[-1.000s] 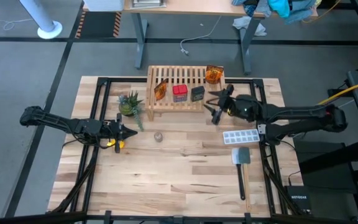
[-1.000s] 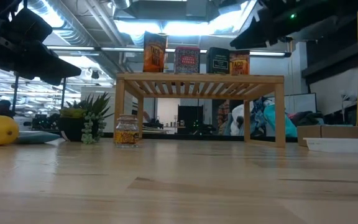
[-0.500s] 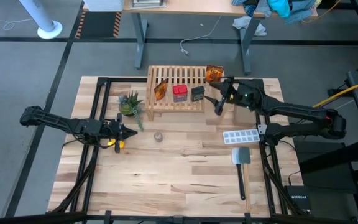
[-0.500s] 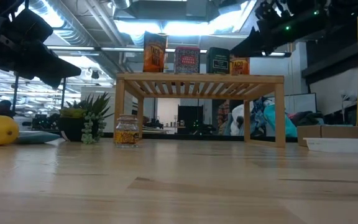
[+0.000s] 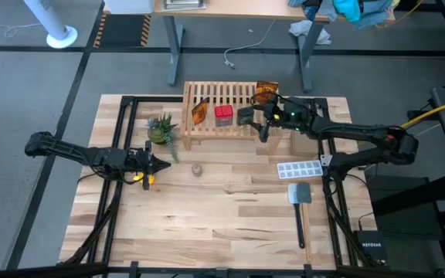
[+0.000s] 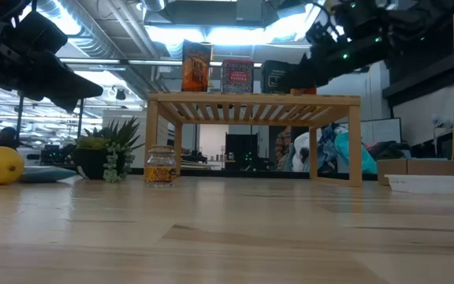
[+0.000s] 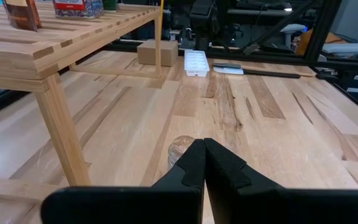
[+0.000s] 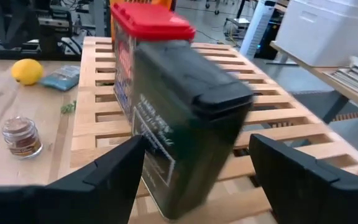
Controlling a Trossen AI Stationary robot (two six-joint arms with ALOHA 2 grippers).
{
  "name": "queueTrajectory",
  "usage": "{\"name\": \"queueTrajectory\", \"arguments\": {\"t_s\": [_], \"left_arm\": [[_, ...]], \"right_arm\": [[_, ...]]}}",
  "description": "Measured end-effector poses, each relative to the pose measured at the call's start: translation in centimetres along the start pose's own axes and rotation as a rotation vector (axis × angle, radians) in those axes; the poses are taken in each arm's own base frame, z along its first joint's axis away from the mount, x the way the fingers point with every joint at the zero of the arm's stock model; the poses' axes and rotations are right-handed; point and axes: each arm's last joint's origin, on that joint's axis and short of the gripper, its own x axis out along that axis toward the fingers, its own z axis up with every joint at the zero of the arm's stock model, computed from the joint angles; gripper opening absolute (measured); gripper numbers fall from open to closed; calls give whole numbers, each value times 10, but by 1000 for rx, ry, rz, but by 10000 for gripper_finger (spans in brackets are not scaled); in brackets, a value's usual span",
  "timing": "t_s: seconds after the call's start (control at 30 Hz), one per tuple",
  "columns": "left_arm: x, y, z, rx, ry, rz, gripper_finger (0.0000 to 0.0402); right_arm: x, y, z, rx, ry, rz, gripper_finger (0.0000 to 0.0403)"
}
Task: Shelf spices
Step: Remove the black seasoning can from the shelf
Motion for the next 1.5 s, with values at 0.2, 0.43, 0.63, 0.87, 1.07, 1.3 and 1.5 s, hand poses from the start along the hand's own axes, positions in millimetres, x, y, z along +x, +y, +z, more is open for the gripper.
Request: {"name": "queueTrajectory", "arguments": {"t_s": [0.2,0.43,0.63,0.87,1.07,1.3,1.5], "left_arm": [[0,0,0,-1,0,0,0],[0,0,0,0,0,0,0],[0,0,0,-1,0,0,0],[0,0,0,-1,0,0,0],[0,0,0,-1,0,0,0],[0,0,0,-12,0,0,0],[0,0,0,-27,0,0,0]], "right_arm": [[14,3,-9,7,-3,63,296],[15,3,-10,54,2,79,296],[15,3,-10,54,-2,78,290],[15,3,-10,54,-2,81,202],[14,6,-9,111,-14,195,119],[13,14,-8,225,-24,384,119],[15,47,-1,198,-21,464,119]]}}
